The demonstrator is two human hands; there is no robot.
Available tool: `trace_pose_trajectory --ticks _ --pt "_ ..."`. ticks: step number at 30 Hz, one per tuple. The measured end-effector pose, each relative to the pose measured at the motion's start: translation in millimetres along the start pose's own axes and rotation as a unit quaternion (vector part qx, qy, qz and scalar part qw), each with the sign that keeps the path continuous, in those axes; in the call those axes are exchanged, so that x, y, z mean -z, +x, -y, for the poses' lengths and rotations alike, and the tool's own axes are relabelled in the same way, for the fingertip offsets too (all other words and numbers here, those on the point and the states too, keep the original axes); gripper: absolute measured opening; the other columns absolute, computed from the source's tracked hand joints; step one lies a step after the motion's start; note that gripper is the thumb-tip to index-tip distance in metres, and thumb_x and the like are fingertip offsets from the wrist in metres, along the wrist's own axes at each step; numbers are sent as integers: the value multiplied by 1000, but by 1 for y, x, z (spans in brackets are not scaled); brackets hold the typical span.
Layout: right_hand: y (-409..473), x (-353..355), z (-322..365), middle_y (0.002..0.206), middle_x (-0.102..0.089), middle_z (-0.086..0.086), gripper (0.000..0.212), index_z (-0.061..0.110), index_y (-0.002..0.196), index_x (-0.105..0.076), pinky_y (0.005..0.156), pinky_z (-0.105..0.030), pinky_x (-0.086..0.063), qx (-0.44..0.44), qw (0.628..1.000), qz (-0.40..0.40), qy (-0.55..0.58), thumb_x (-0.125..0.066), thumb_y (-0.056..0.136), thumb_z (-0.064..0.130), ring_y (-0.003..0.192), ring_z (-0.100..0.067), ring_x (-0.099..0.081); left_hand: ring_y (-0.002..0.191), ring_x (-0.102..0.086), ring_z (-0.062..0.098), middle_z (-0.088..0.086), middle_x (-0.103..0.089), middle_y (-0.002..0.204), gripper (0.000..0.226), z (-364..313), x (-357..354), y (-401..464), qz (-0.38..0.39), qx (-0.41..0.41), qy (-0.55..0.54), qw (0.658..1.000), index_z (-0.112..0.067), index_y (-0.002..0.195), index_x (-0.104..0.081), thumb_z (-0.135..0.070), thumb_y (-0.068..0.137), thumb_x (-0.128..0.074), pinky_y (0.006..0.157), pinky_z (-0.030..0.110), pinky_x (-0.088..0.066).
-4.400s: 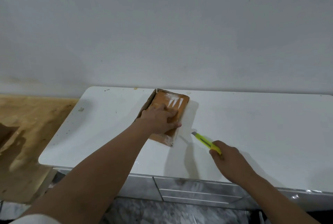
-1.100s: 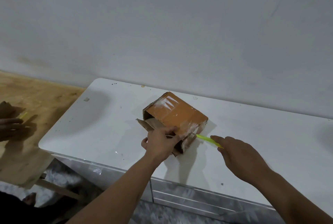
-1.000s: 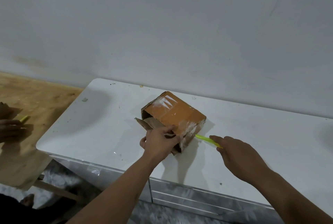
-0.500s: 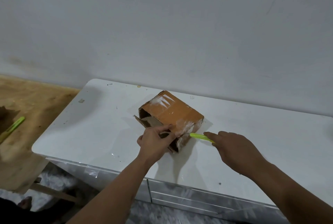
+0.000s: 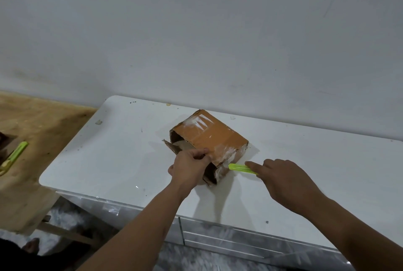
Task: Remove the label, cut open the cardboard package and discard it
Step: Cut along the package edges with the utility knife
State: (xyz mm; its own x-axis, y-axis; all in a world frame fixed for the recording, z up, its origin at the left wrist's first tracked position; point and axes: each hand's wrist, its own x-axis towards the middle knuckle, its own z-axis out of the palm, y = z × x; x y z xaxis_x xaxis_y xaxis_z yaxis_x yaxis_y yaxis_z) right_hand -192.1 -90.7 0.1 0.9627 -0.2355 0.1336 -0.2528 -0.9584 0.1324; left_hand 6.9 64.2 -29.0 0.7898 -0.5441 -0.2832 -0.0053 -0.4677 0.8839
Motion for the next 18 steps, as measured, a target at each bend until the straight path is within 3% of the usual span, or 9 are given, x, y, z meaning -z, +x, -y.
trace_pose_trajectory --ticks 3,11,18 --pt "0 0 3 63 -51 6 47 31 125 -60 47 -29 -23 3 1000 -7 -3 -68 81 17 52 -17 -26 111 -60 3 -41 -66 96 14 -1 -1 3 10 -4 -17 1000 -61 75 -71 -47 75 -72 109 48 -39" --pt "3 -9 18 64 -51 5 59 29 125 -59 51 -30 -22 -13 1000 -22 -19 -72 72 9 51 -19 -44 108 -62 6 -37 -67 92 12 -4 0 6 9 1 -30 1000 -61 70 -70 -52 63 -68 107 50 -42" --pt "-3 -10 15 64 -50 6 58 30 125 -60 52 -29 -22 -20 999 -21 -17 -72 72 10 53 -16 -32 106 -63 10 -28 -71 95 13 -7 0 8 10 7 -28 1000 -60 71 -71 -55 59 -69 103 52 -44"
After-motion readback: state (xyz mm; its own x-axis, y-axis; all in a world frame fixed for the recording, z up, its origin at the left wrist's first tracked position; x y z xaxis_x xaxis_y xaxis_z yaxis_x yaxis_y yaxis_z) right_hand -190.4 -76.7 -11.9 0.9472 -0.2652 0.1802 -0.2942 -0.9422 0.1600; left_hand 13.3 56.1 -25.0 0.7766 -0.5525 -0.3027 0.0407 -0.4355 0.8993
